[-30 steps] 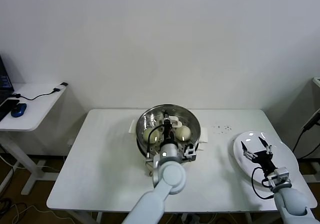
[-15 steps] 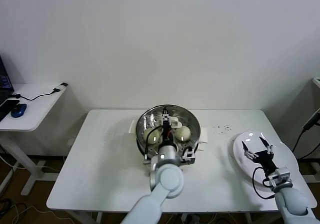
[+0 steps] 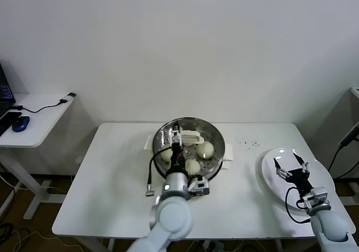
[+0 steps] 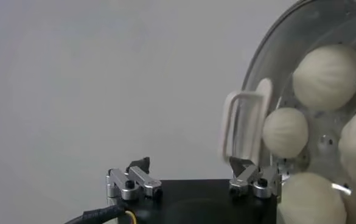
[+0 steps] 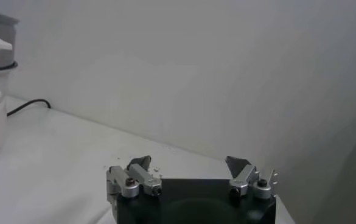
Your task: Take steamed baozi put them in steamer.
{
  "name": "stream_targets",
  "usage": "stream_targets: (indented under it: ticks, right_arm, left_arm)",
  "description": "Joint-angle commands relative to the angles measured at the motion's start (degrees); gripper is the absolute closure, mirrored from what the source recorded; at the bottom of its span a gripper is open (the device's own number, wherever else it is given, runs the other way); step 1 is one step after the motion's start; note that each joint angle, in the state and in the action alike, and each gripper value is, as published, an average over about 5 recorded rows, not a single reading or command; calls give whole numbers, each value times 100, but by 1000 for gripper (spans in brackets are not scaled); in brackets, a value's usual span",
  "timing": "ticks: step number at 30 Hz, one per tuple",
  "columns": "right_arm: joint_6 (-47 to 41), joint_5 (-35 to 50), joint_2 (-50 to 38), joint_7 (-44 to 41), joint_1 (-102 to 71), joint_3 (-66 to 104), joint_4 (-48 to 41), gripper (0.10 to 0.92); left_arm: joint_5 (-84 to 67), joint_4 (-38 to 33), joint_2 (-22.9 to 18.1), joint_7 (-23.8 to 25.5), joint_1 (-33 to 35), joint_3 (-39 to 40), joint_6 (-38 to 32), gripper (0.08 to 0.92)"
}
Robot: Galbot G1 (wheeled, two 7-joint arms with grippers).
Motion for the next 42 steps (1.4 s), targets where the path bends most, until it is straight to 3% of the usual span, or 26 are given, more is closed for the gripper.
stream_targets:
  ticks: [1,4,6,10,17,26,42]
  right_arm:
    - [-440,-49,-43,-40,-151,106,351,203]
    - [-524,61,-12,-58,-242,176,515,203]
    - [-558,153,29,-44,-300,221,623,203]
    - [-572,172,118,-12,-444,268,847,203]
    - [-613,-65,325,1,-673,295,1168,203]
    - [-517,11,596,-58,-885,259,1416,203]
    - [-366,334,642,-159,-1132,411,1512,203]
  left_arm:
    - [-2461,-1622,1093,-1472,1139,-1047,-425,177]
    - [-3967,-1685,1362,-2256,1638,-1931,-1246,177]
    - [-4974,-1686,1381,-2430,2018,-2657,-1980,177]
    - [-6709,-1677,1094,-2198,2753,-3992,-3292,177]
    - [-8977,-1454,237,-1883,3644,-5332,-4379,177]
    - [-9424,-810,-264,-1781,4402,-5492,-5290,177]
    - [-9055,-788,-322,-1823,4680,-5275,-5387,177]
